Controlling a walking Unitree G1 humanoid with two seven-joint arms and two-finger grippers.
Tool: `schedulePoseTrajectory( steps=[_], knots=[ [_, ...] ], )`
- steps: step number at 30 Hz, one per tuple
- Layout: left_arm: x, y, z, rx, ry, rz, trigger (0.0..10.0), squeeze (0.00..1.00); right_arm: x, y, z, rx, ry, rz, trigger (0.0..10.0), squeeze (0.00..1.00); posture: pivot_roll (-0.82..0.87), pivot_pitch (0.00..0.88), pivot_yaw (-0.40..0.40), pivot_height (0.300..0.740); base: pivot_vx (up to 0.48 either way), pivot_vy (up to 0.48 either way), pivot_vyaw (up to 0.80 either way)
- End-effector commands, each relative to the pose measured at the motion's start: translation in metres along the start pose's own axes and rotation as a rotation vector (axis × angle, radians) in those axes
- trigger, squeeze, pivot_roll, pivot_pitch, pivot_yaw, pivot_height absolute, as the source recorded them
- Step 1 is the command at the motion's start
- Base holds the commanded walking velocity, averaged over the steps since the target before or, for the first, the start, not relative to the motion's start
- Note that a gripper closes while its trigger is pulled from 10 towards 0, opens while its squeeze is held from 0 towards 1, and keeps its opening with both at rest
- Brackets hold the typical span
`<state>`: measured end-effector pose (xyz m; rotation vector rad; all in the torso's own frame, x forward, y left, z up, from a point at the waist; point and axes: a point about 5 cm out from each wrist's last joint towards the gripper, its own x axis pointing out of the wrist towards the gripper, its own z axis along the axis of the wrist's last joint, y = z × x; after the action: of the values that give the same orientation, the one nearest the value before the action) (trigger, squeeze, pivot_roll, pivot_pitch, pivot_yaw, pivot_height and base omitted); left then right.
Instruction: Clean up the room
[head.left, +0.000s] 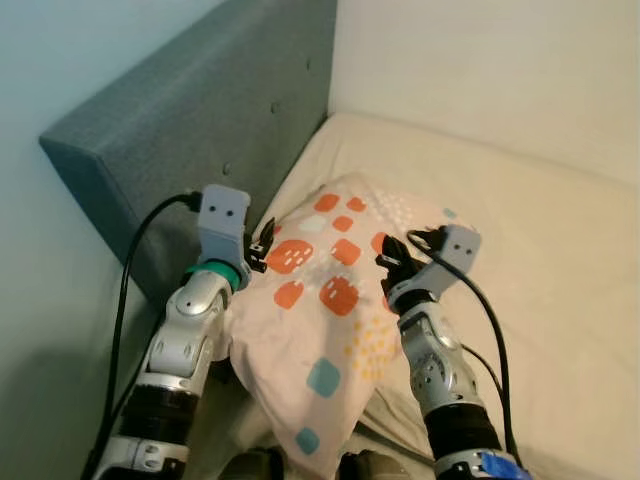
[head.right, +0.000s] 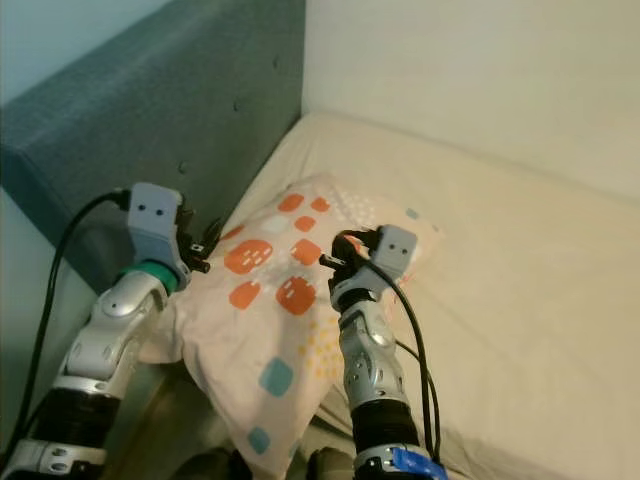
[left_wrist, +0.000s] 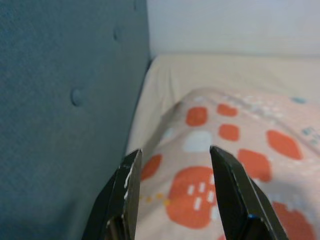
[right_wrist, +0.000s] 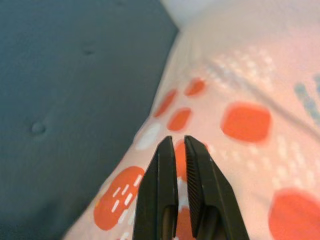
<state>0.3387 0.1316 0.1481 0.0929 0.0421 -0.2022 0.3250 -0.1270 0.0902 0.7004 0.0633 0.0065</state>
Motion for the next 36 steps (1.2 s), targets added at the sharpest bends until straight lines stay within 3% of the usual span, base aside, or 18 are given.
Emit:
schedulePoseTrajectory(
  steps=[1,4,9,17,19,20,21,23,25,26,29,32,34,36],
  knots=[
    [0.006,0.002,-0.009,-0.012,0.078,-0.005,10.0,0.0,0.001,0.005,-0.009,0.099,0.037,0.001,10.0,0.0,-0.02,0.083,0.074,0.726,0.0,0.0,0.0],
    [0.015,0.009,-0.017,-0.049,0.183,0.016,10.0,0.0,0.003,0.011,-0.011,0.099,0.054,0.049,10.0,0.0,-0.02,0.102,0.082,0.726,0.0,0.0,0.0],
    [0.025,0.015,-0.016,-0.167,0.225,0.01,10.0,0.0,0.007,0.017,-0.015,0.033,0.065,0.093,10.0,0.0,-0.04,0.156,0.102,0.726,0.0,0.0,0.0],
    [0.03,0.012,-0.02,-0.233,0.272,-0.025,10.0,0.0,0.009,0.018,-0.012,-0.068,0.066,0.138,10.0,0.0,-0.04,0.222,0.112,0.726,0.0,0.0,0.0],
    [0.035,0.011,-0.02,-0.293,0.3,-0.072,10.0,0.0,0.011,0.014,-0.006,-0.197,0.048,0.102,10.0,0.0,-0.04,0.266,0.112,0.726,0.0,0.0,0.0],
    [0.035,0.011,-0.02,-0.293,0.3,-0.072,10.0,0.0,0.011,0.014,-0.006,-0.197,0.048,0.102,10.0,0.0,-0.04,0.266,0.112,0.726,0.0,0.0,0.0],
    [0.041,0.011,-0.014,-0.297,0.304,-0.13,10.0,0.0,0.012,0.009,0.002,-0.352,0.013,0.017,10.0,0.0,-0.06,0.303,0.109,0.726,0.0,0.0,0.0],
    [0.041,0.011,-0.014,-0.297,0.304,-0.13,10.0,0.0,0.012,0.009,0.002,-0.352,0.013,0.017,10.0,0.0,-0.06,0.303,0.109,0.726,0.0,0.0,0.0],
    [0.046,0.011,-0.009,-0.289,0.301,-0.178,10.0,0.0,0.011,0.004,0.007,-0.437,-0.009,-0.071,10.0,0.0,-0.07,0.32,0.108,0.726,0.0,0.0,0.0],
    [0.046,0.011,-0.009,-0.289,0.301,-0.178,10.0,0.0,0.011,0.004,0.007,-0.437,-0.009,-0.071,10.0,0.0,-0.07,0.32,0.108,0.726,0.0,0.0,0.0],
    [0.051,0.015,-0.002,-0.276,0.305,-0.21,10.0,0.0,0.007,0.007,0.015,-0.56,-0.088,-0.089,10.0,0.0,-0.08,0.354,0.114,0.726,0.0,0.0,0.0],
    [0.052,0.02,-0.001,-0.248,0.308,-0.21,10.0,0.0,0.005,0.009,0.016,-0.568,-0.114,-0.073,10.0,0.0,-0.08,0.366,0.118,0.726,0.0,0.0,0.0],
    [0.051,0.035,0.0,-0.182,0.324,-0.183,10.0,0.0,0.0,0.008,0.017,-0.553,-0.145,-0.06,10.0,0.0,-0.09,0.39,0.125,0.726,0.0,0.0,0.0],
    [0.051,0.035,0.0,-0.182,0.324,-0.183,10.0,0.0,0.0,0.008,0.017,-0.553,-0.145,-0.06,10.0,0.0,-0.09,0.39,0.125,0.726,0.0,0.0,0.0]
  ],
)
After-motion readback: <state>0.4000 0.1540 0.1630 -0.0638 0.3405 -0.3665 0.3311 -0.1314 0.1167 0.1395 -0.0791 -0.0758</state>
